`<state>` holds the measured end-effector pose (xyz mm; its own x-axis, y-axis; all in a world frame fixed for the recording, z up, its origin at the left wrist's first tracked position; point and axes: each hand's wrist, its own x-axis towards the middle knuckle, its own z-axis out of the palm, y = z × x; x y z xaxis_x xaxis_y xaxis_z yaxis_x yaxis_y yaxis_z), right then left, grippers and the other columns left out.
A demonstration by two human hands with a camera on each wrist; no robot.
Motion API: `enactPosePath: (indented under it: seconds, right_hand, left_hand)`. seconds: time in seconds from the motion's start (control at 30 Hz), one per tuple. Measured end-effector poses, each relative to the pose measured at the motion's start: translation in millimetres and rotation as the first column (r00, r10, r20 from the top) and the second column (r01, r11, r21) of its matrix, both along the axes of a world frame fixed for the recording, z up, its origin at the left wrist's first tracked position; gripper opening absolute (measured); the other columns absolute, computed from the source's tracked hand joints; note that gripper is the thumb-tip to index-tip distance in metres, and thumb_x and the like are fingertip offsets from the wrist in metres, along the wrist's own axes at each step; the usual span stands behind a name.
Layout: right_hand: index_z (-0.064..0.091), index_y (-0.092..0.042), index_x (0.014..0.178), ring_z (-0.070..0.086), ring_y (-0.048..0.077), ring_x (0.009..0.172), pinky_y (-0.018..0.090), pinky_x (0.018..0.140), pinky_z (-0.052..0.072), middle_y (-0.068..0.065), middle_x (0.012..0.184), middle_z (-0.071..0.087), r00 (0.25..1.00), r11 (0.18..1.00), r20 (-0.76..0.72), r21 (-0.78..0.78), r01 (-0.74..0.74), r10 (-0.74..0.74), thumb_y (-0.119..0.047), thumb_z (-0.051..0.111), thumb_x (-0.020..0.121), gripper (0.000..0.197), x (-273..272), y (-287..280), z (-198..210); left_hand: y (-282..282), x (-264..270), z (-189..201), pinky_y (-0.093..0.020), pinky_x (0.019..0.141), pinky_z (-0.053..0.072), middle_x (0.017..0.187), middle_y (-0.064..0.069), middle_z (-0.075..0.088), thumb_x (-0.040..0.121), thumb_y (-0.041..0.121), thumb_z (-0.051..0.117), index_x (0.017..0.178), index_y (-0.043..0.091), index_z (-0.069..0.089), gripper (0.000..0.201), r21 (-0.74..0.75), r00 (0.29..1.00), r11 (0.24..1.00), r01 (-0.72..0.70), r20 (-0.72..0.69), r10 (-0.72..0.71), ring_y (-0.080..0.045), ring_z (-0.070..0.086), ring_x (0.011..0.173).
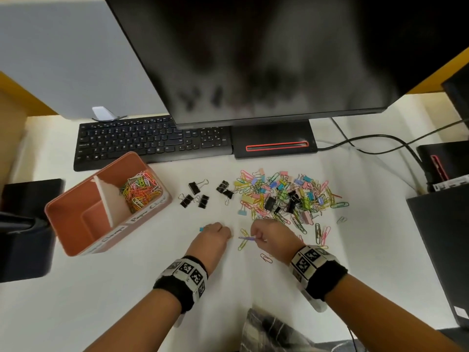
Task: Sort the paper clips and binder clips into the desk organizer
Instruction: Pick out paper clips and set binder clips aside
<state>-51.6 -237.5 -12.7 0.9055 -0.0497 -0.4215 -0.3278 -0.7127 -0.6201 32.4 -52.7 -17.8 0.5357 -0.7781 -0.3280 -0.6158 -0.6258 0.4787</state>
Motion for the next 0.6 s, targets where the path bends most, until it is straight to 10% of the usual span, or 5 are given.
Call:
enactPosePath:
  seconds: [0.1, 0.37, 0.6]
  right_hand:
    - [0.056, -0.017, 0.121, 0.048, 0.009, 0.093, 0.020, 0.082, 0.038, -0.005, 0.103, 0.057, 0.996, 1.000, 0.086, -0.028, 0.005, -0.003, -0.005, 0.048, 0.089, 0.035, 2, -7, 2]
    - [0.049, -0.022, 0.126, 0.052, 0.022, 0.102, 0.037, 0.089, 0.047, 0.002, 0.121, 0.046, 0.997, 0.980, 0.076, -0.197, 0.015, 0.000, -0.044, 0.075, 0.070, 0.065, 28, -9, -1]
    - [0.061, -0.013, 0.115, 0.050, 0.027, 0.104, 0.039, 0.086, 0.047, 0.009, 0.107, 0.057, 0.994, 0.989, 0.108, -0.147, 0.019, -0.003, -0.022, 0.065, 0.084, 0.033, 29, -11, -7]
  left_hand:
    - [1, 2, 5, -0.031, 0.076, 0.049, 0.096, -0.011, 0.059, 0.089, 0.008, 0.049, 0.101, 0.008, 0.062, 0.018, -0.075, 0.991, 0.988, -0.133, -0.028, 0.131, -0.027, 0.057, 0.086]
    - [-9, 11, 13, -0.008, 0.064, 0.034, 0.086, 0.002, 0.051, 0.088, 0.005, 0.053, 0.101, 0.010, 0.063, 0.017, -0.236, 0.940, 0.912, -0.336, -0.146, 0.308, -0.006, 0.046, 0.066]
    - [-17, -7, 7, -0.016, 0.070, 0.039, 0.080, 0.008, 0.056, 0.087, 0.018, 0.058, 0.110, 0.019, 0.057, 0.023, -0.151, 0.948, 0.962, -0.228, -0.260, 0.184, -0.001, 0.050, 0.069]
